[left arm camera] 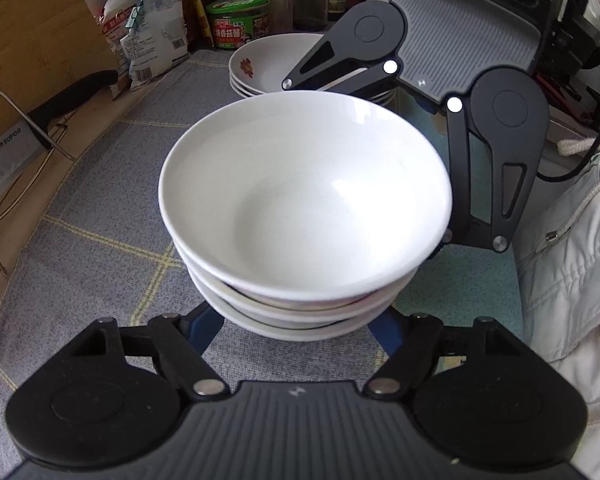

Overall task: Organize plates and bowls
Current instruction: 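Lift the three-bowl stack with both tools and carry it over the plate stack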

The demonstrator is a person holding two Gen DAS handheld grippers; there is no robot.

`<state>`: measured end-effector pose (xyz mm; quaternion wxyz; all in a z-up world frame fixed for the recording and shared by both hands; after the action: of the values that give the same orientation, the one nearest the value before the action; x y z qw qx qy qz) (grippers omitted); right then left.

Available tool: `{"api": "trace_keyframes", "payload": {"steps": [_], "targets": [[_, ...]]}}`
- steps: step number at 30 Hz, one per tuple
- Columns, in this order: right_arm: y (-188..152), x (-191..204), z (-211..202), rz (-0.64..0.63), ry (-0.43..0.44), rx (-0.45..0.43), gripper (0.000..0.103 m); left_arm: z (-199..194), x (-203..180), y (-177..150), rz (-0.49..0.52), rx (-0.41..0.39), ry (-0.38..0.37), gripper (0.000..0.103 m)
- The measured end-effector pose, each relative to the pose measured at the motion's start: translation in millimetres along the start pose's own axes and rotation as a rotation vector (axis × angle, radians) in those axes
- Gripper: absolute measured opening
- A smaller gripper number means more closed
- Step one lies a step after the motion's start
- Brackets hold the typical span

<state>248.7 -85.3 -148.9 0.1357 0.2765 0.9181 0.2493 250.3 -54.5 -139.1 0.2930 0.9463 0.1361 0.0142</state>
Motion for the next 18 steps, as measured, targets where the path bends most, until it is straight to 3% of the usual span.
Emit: {"api": "trace_keyframes", "payload": {"steps": [8,18], "targets": [[-2.5,1.0,-23.1,-0.056,-0.023,-0.021,0.083,-9.3,-10.2,14.8,-0.006,0.002,0.041,0.077],[-19.5,-19.7,-61.7,-0.076,-0.056,-0.052,0.083,-9.8,-26.2,59.2,0.022,-0.006,0.084,0.077]]}}
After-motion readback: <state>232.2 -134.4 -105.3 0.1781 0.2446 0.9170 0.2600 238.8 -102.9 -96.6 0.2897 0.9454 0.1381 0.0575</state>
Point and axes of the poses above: each gripper's, at about its wrist camera, not at the fingertips, and z roughly the way its jaws point, x to its left, y to its top, the point moved 7 cm from there along z, roughly the way its jaws point, and after that the axes turned 5 degrees about -z, right-handed, at the moved point
